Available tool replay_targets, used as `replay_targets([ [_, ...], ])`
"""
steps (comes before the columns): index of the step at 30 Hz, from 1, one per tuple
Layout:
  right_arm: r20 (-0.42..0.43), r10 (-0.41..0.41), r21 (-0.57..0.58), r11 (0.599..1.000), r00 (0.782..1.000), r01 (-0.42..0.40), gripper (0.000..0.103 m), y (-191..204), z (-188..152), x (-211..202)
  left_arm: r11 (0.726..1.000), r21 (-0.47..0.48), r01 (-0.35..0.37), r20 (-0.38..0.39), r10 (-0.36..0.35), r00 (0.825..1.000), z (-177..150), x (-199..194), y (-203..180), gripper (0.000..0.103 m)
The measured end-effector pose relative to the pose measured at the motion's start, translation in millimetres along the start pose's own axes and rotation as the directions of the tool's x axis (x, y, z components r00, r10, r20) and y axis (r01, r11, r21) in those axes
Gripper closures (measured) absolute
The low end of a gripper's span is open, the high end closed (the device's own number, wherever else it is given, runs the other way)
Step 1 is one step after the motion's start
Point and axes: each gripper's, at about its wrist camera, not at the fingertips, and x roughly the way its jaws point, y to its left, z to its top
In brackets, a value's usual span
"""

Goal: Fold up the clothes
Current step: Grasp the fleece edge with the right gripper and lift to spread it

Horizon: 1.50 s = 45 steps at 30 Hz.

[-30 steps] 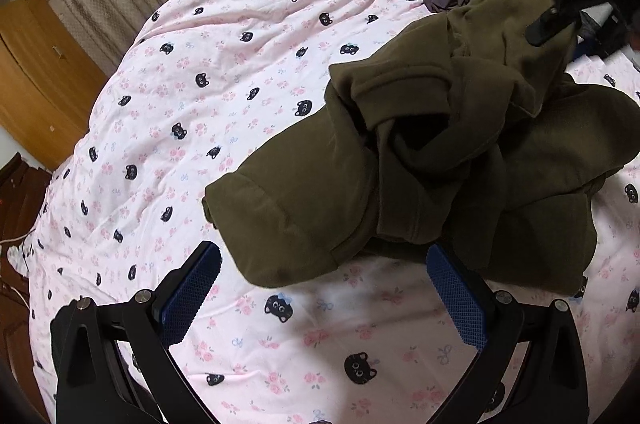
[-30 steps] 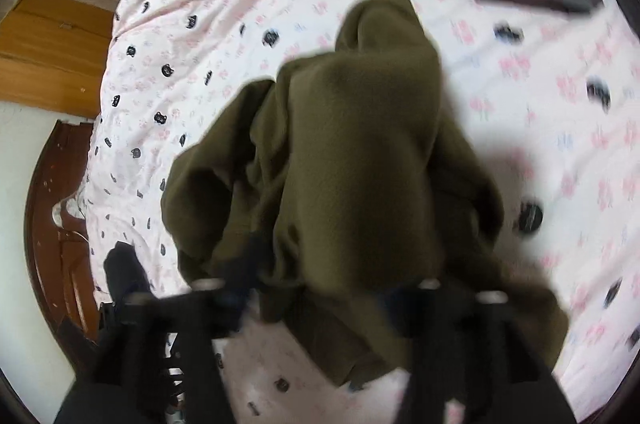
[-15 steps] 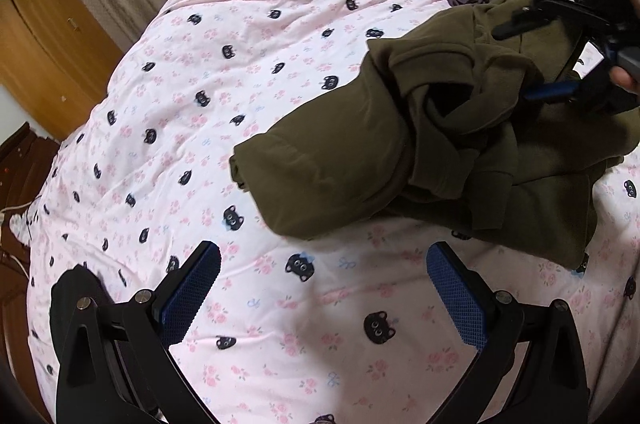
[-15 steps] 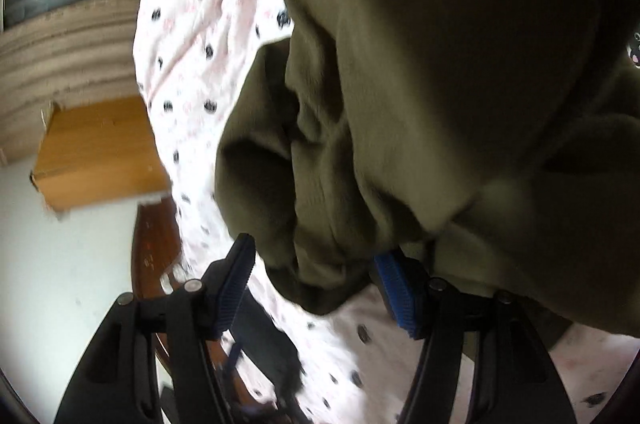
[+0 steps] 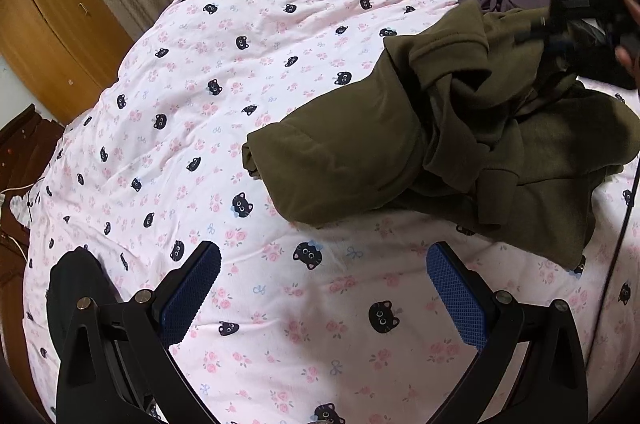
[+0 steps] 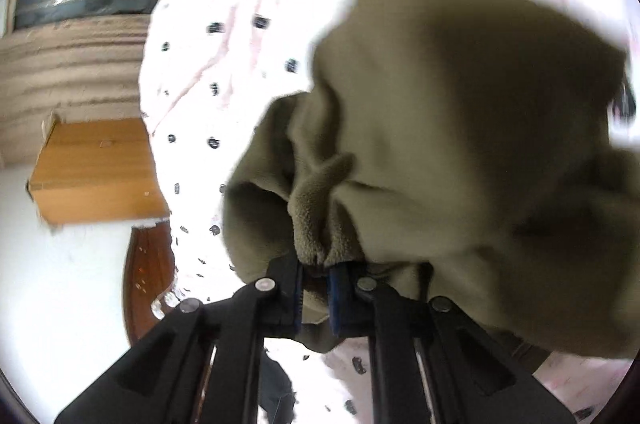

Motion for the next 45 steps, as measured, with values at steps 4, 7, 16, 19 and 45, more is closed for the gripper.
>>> replay_targets([
  [4, 0.037, 0.024, -0.108, 0.994, 0.999, -0.02, 0.093, 40.6, 21.5, -14.8, 1.0, -0.008, 0.005, 0.009, -0.005, 1.0, 5.7, 0.0, 0.3, 0.001],
  [7, 0.057, 0.037, -0.192, 0.981, 0.998, -0.026, 0.093, 76.6, 44.5, -19.9, 1.0, -0.01, 0.008, 0.016, -0.007, 1.0, 9.3, -0.7, -0.4, 0.001],
  [16, 0.109, -0.037, -0.361, 0.93, 0.993, 0.074, 0.092, 175.7, 146.6, -18.3, 1.0, -0.028, 0.005, 0.02, -0.005, 1.0, 12.4, -3.2, 0.7, 0.001],
  [19, 0.144, -0.051, -0.357, 0.929, 0.988, 0.1, 0.093, 184.2, 185.2, -23.6, 0.999, -0.038, 0.003, 0.016, -0.002, 1.0, 10.6, -4.7, 0.6, 0.001],
  [45, 0.334, -0.42, -0.423, 0.733, 0.844, 0.532, 0.001, 157.8, 272.2, 56.7, 0.992, -0.127, -0.001, -0.007, 0.0, 1.0, 0.3, -16.7, -3.1, 0.001],
])
